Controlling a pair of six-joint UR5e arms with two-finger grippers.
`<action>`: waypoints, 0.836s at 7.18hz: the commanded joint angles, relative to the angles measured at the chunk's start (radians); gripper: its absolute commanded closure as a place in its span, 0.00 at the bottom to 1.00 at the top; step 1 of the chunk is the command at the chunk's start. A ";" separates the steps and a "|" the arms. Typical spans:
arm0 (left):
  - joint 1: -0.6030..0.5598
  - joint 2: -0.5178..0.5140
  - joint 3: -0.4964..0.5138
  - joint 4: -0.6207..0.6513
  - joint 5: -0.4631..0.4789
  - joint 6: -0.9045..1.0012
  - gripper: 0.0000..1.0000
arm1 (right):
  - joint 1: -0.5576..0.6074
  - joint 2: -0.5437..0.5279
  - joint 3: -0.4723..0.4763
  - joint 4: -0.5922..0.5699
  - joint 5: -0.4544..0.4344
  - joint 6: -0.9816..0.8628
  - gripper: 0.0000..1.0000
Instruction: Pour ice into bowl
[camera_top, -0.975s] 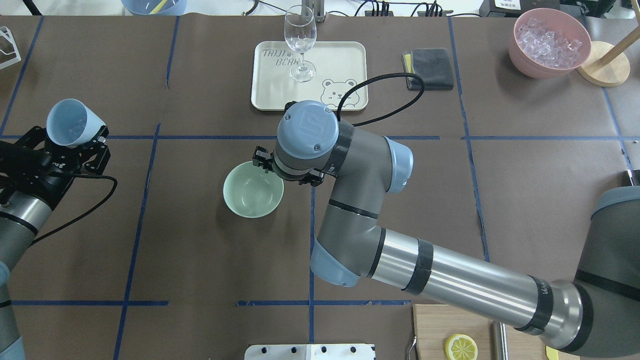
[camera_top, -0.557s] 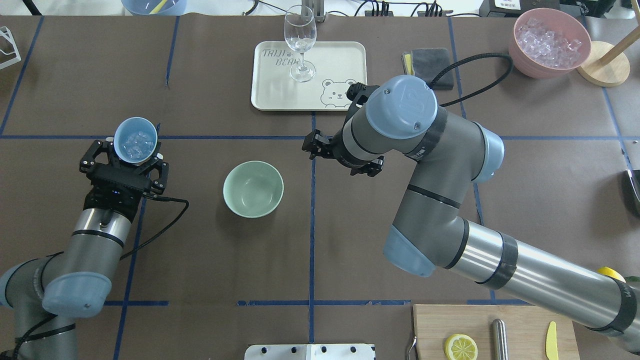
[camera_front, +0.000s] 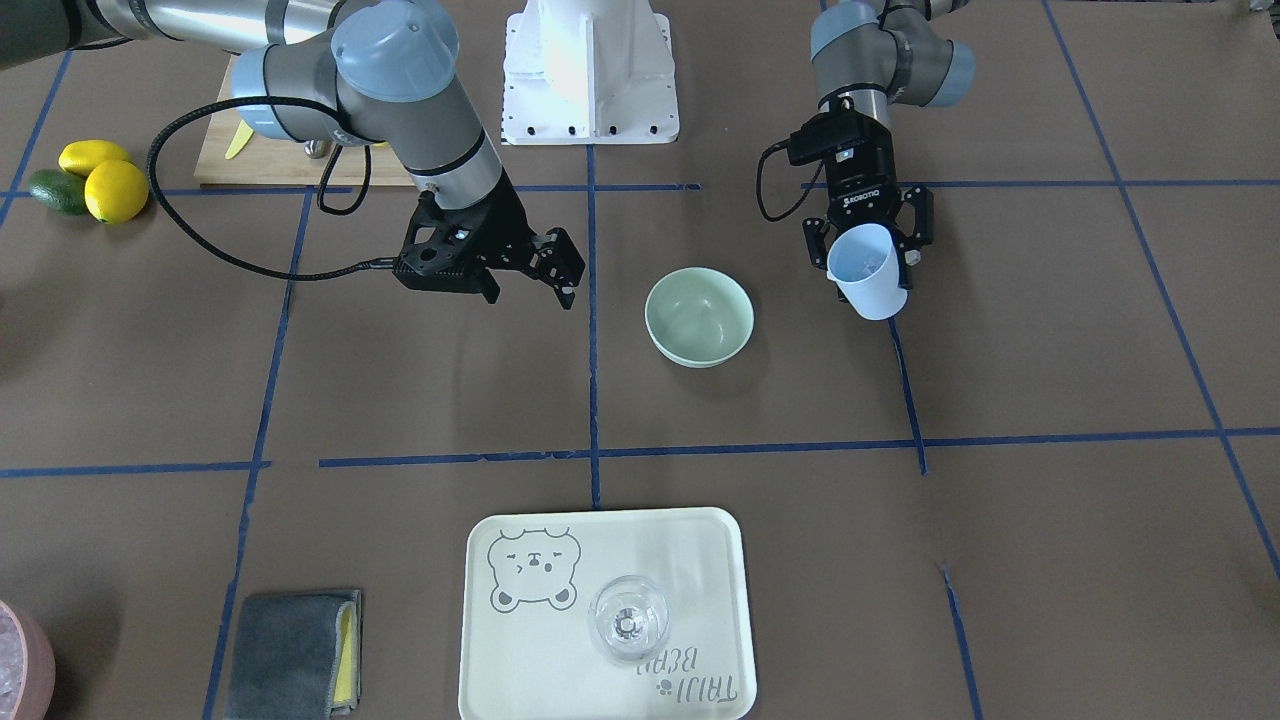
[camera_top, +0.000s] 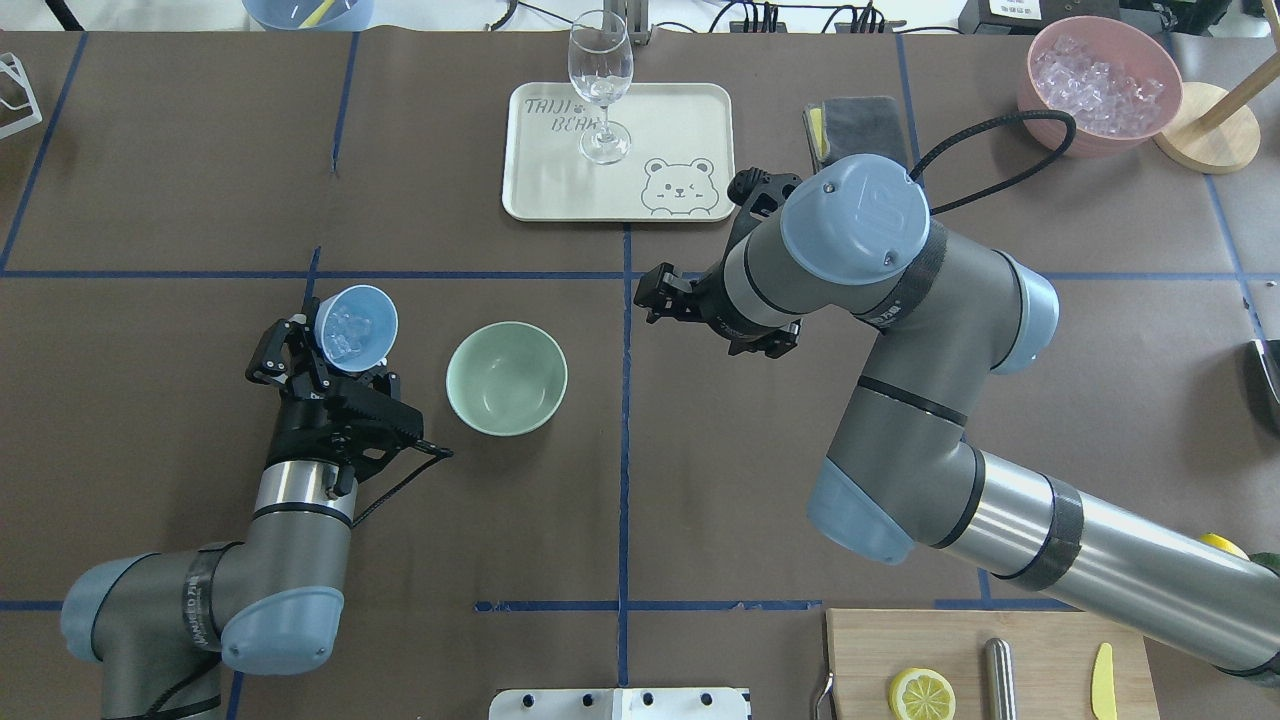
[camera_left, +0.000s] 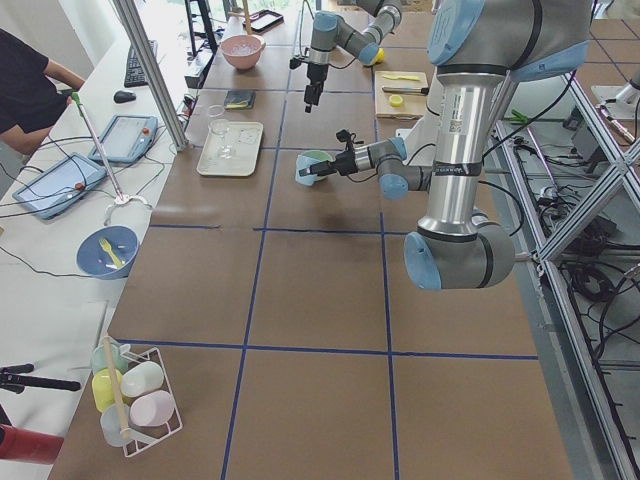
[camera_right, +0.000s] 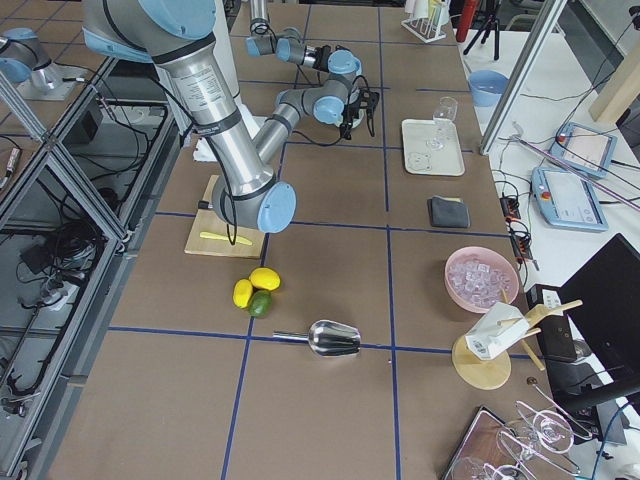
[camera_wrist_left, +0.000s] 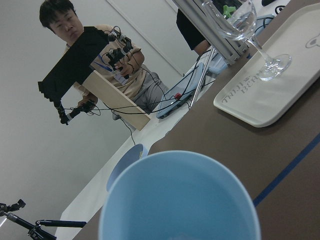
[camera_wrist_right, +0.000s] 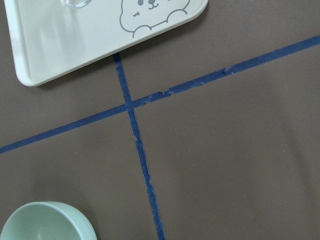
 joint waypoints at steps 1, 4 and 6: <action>0.012 -0.070 0.005 0.190 0.057 0.044 1.00 | 0.002 -0.003 0.002 0.003 0.002 0.000 0.00; 0.018 -0.089 0.025 0.196 0.124 0.251 1.00 | 0.005 -0.066 0.049 0.009 0.012 -0.043 0.00; 0.018 -0.113 0.051 0.196 0.157 0.361 1.00 | 0.006 -0.072 0.051 0.011 0.010 -0.048 0.00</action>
